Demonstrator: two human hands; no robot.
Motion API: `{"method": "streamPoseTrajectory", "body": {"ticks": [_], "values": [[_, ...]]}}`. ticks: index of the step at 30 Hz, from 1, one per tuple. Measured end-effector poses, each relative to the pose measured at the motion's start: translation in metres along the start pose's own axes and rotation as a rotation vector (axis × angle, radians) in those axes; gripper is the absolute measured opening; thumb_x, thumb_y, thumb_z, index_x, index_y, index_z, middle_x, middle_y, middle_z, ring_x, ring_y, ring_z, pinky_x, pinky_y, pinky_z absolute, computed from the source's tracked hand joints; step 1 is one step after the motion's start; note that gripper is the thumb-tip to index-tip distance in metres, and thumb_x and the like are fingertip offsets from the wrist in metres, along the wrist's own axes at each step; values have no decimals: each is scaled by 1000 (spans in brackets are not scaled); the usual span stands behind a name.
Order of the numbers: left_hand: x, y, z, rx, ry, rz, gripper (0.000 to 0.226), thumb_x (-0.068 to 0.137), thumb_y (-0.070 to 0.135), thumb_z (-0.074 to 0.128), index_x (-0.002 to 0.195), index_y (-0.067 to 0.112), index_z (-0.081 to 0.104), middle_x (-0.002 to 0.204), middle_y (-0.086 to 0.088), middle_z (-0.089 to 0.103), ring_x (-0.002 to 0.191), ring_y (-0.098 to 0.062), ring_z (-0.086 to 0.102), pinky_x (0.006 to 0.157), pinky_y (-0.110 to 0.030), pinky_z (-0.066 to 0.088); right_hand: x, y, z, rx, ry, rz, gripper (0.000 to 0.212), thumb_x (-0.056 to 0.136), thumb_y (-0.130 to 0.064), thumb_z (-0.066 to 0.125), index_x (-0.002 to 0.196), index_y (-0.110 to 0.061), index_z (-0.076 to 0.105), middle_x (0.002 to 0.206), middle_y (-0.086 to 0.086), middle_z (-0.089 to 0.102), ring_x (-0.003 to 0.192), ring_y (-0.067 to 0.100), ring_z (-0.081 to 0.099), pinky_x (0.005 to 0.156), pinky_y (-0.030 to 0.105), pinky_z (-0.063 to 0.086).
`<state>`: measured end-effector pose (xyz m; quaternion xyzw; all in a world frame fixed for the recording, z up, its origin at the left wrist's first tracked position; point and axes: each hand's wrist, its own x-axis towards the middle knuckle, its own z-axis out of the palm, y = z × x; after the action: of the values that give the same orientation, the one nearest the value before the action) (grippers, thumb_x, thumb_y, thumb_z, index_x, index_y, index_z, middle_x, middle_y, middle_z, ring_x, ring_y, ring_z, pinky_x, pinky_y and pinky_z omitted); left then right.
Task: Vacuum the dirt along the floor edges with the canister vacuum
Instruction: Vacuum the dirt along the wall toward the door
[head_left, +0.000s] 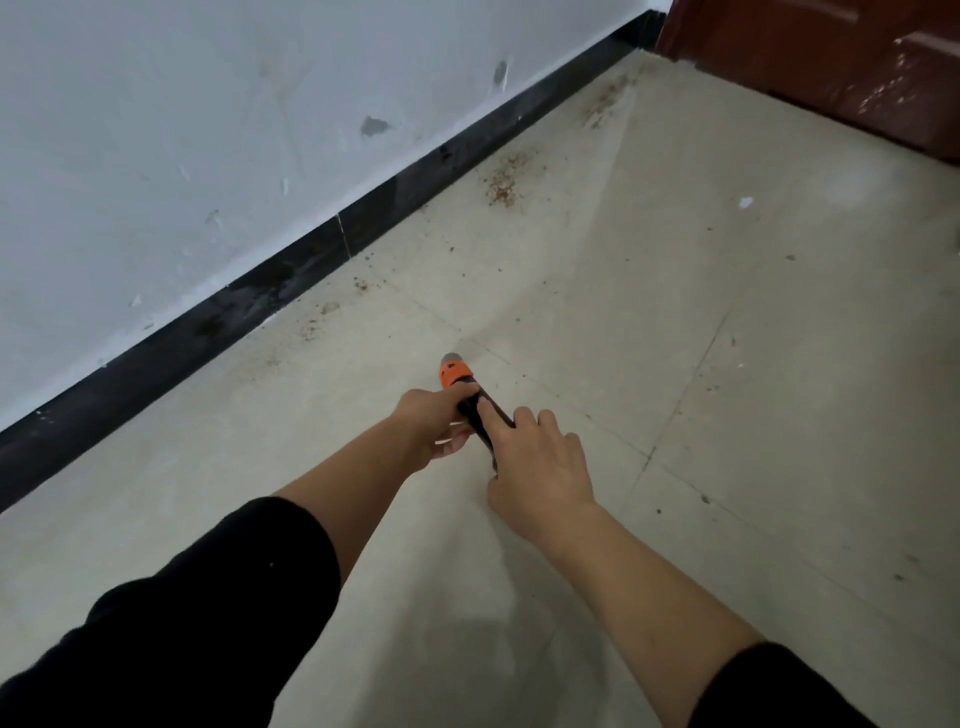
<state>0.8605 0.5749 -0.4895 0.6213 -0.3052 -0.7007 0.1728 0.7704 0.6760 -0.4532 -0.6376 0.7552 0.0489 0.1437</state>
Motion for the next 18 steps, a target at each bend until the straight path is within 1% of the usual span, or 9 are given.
{"method": "streamPoseTrajectory", "body": {"ticks": [3,6,9,11,14,16,18], "values": [[2,5,6,-7,2,-3,39,88,23,71,115,-4,61,90,-10,65,69,-16,63,54,-24,48,4,3,-7,-11,-40,9,74,90,-17,51,152,-24,10,127,9,44,115,28,40,83,38,37],[3,10,3,10,-2,9,39,89,21,70,116,-6,62,90,-11,65,67,-16,62,54,-24,48,10,0,-10,-33,-60,11,76,90,-17,53,152,-23,10,128,10,44,117,28,40,87,39,39],[11,14,-7,12,2,19,37,89,19,71,114,-7,63,92,-14,66,65,-16,62,52,-21,48,18,-5,-9,-30,-57,1,77,90,-17,54,152,-23,9,129,9,44,116,28,40,85,38,39],[16,13,-13,-26,16,17,35,87,19,73,111,-5,64,94,-14,68,67,-16,63,52,-21,49,23,-9,-9,-24,-54,-9,77,91,-16,54,152,-24,9,128,8,44,115,28,41,83,38,38],[25,8,-17,-99,15,23,34,86,21,74,107,-4,65,91,-13,68,70,-17,63,53,-21,49,29,-14,-8,-38,-34,-9,76,91,-15,54,152,-24,10,127,8,45,114,27,41,82,37,38],[31,10,-19,-137,-14,37,32,86,22,74,104,-4,66,87,-12,67,68,-16,62,53,-20,50,34,-19,-9,-63,-21,5,77,90,-16,55,152,-23,10,127,8,45,114,28,42,82,37,38],[38,13,-20,-172,-51,50,28,86,21,74,98,-3,67,85,-12,67,71,-16,63,57,-21,53,41,-24,-10,-86,-6,26,77,89,-17,56,151,-23,11,126,9,45,114,28,42,79,37,36]]}}
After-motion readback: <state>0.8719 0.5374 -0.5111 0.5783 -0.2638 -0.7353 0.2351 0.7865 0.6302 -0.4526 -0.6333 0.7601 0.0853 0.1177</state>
